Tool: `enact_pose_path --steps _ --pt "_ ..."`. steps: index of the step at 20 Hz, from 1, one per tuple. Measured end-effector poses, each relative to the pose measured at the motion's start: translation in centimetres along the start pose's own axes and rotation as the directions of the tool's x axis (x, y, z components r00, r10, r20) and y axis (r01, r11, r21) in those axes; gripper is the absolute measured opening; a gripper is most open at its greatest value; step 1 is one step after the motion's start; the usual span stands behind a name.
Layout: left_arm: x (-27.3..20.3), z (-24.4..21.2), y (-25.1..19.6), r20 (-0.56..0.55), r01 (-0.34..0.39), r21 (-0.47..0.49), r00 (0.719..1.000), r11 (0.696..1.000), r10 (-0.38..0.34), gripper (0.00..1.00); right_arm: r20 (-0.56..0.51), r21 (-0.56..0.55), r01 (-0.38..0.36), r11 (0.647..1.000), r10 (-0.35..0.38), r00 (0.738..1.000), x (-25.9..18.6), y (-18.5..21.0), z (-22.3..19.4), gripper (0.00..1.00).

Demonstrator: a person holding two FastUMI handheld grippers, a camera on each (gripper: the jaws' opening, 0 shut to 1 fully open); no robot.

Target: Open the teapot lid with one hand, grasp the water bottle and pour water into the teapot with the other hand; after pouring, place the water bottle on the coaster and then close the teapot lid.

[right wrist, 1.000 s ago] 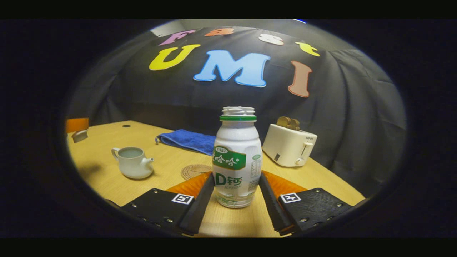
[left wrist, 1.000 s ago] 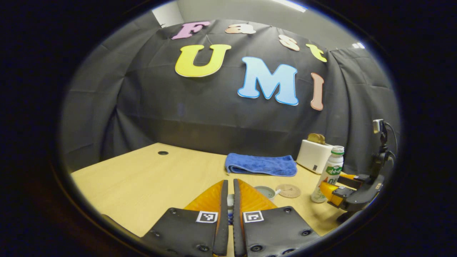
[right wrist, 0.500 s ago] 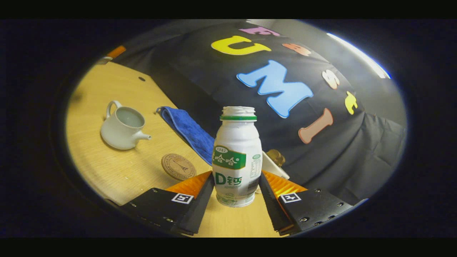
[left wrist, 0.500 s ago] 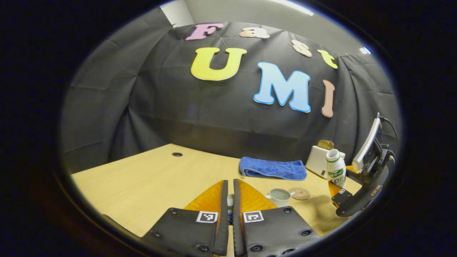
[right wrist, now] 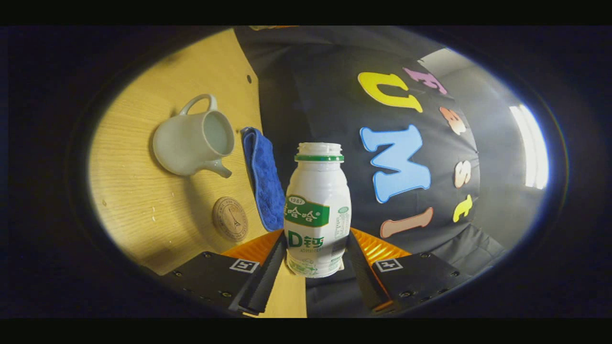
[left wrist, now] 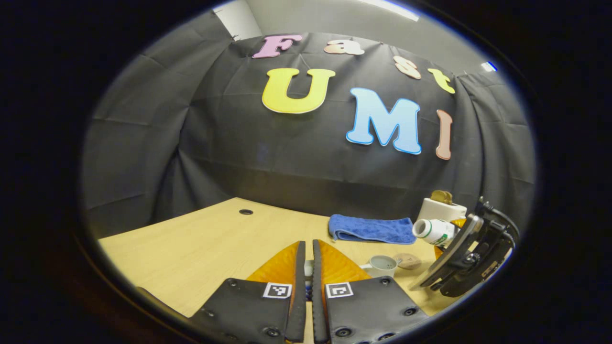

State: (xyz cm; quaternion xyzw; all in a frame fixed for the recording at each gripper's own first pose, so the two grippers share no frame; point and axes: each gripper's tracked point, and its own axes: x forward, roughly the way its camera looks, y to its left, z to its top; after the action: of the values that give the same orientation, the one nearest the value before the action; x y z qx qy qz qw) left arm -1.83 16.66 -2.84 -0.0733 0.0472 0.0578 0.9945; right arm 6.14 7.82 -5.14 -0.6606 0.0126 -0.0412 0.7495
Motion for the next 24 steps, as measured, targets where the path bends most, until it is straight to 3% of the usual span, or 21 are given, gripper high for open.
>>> enact_pose_path --steps 10,24 --pt "-0.05 0.08 -0.05 -0.001 0.004 0.005 1.000 1.000 -0.004 0.15 0.052 -0.176 0.017 0.984 -0.008 0.999 0.17 0.21 0.23 0.73" --pt "0.02 0.01 0.05 -0.010 -0.006 0.009 1.000 1.000 0.006 0.09 0.112 -0.323 0.046 0.945 -0.010 0.994 0.25 0.30 0.55 0.73"
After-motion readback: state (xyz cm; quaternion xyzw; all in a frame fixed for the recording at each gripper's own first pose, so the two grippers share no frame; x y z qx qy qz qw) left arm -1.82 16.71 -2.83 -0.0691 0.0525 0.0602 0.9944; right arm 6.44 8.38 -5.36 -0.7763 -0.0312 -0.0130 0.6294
